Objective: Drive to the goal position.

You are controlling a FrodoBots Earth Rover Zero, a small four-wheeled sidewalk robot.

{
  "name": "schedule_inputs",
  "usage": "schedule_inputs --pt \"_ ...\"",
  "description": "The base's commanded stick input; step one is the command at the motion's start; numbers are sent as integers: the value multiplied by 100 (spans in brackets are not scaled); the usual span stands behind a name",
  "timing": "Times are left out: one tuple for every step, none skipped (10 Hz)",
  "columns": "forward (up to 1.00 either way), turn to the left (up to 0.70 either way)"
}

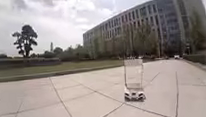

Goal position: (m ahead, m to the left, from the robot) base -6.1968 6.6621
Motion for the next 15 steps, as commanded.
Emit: schedule_inputs --pt "4 0" --pt "0 0" --pt "0 0" --pt "-4 0" --pt "-11 -1" --pt "-89 -35" --pt "-98 -39" --pt "-99 -40" --pt "-98 -39" --pt "-98 -39" --pt "-98 -39" --pt "-98 -39" --pt "-99 -40" --pt "-98 -39" --pt "-99 -40"
